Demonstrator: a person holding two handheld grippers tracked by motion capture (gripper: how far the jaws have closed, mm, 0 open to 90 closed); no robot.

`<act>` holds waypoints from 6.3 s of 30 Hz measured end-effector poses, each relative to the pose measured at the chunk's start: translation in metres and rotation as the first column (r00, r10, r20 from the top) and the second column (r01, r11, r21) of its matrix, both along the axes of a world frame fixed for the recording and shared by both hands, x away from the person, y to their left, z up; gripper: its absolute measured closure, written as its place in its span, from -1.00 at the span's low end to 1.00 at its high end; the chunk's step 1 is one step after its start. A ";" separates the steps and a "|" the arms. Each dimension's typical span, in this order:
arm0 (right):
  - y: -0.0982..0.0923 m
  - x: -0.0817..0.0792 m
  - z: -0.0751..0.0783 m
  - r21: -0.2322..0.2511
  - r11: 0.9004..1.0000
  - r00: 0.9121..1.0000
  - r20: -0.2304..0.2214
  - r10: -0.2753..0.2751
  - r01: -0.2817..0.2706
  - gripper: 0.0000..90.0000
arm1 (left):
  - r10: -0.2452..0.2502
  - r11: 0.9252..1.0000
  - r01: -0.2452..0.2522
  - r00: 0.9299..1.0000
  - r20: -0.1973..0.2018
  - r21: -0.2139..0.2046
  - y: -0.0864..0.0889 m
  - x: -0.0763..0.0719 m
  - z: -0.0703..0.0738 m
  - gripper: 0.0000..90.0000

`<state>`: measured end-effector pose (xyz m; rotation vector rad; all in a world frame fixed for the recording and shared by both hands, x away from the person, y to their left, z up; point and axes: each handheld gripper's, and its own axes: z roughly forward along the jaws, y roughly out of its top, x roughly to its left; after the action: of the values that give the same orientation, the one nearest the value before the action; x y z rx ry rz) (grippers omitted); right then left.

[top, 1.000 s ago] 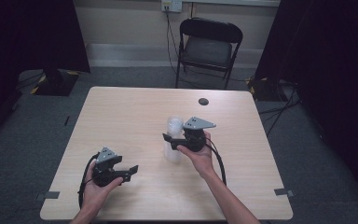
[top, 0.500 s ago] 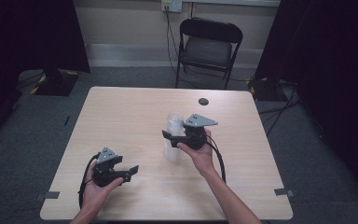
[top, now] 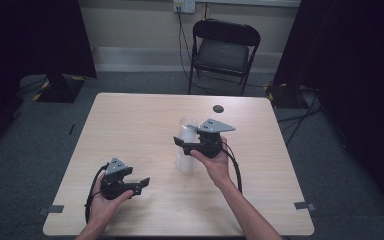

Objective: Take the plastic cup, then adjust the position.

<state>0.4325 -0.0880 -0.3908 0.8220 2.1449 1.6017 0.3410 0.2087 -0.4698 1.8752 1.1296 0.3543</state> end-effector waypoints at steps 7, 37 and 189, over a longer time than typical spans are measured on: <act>0.000 0.000 0.006 0.019 1.000 1.000 0.004 -0.010 0.010 -0.29 | -0.005 1.000 0.005 1.000 0.015 0.014 0.000 0.000 0.001 -0.57; -0.009 -0.005 0.038 0.095 0.995 0.999 0.042 -0.015 0.011 -0.26 | 0.001 1.000 -0.001 1.000 0.000 0.014 0.000 -0.001 -0.002 -0.58; -0.038 -0.104 -0.020 0.485 0.873 0.875 -0.446 0.190 0.058 -0.16 | -0.143 0.934 0.293 0.830 0.540 -0.203 -0.110 -0.031 0.033 0.48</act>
<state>0.3283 -0.1257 -0.4103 1.4524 2.1038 2.2155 0.3101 0.0988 -0.4368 1.5078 0.5522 0.5031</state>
